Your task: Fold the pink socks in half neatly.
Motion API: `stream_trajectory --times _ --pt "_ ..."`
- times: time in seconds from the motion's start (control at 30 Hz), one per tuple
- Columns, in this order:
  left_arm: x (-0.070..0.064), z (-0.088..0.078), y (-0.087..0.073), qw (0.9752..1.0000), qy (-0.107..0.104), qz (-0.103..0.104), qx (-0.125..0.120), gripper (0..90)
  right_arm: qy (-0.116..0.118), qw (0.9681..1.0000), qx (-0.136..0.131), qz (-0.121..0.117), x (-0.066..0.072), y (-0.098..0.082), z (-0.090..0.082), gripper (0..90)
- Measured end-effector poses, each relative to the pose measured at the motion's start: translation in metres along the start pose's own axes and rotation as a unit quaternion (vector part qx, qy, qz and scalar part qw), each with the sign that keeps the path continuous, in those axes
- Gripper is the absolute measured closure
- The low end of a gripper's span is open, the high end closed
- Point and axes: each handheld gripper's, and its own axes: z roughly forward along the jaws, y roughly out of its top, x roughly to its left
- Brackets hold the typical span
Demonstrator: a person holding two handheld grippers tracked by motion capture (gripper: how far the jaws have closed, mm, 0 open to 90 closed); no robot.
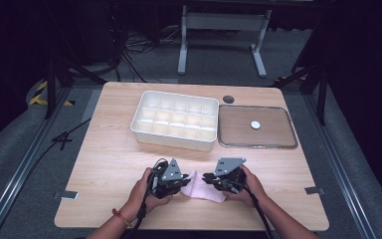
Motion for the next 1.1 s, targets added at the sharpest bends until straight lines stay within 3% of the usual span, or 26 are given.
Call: stream_trajectory --times 0.17,0.23,0.33,0.43,0.6,0.9,1.0,1.1 --pt "-0.001 0.003 0.004 0.9999 0.004 0.009 0.006 80.5 -0.003 0.9997 0.026 0.000 -0.005 -0.014 -0.017 79.0" --pt "-0.002 0.004 0.007 0.9999 0.007 0.013 0.008 80.4 -0.011 0.9992 0.039 -0.004 -0.009 -0.017 -0.020 78.3" --pt "-0.003 0.006 0.009 0.9997 0.011 0.019 0.013 80.5 0.000 0.9990 0.039 0.023 -0.017 -0.022 -0.020 78.1" --pt "-0.004 0.008 0.015 0.9995 0.009 0.024 0.021 80.8 0.001 0.9983 0.056 0.017 -0.017 -0.024 -0.016 75.3" --pt "-0.007 0.011 0.025 0.9992 0.000 0.035 0.017 80.8 0.012 0.9982 0.051 0.030 -0.021 -0.027 -0.012 76.8" --pt "-0.010 0.026 0.038 0.9989 -0.004 0.041 0.023 80.6 0.008 0.9983 0.046 0.035 -0.022 -0.029 -0.011 77.2" --pt "-0.010 0.029 0.041 0.9987 -0.003 0.042 0.027 80.6 -0.004 0.9984 0.049 0.029 -0.021 -0.028 -0.015 73.2" --pt "-0.009 0.029 0.043 0.9991 -0.006 0.035 0.022 80.5 -0.008 0.9982 0.043 0.041 -0.022 -0.029 -0.022 67.6"
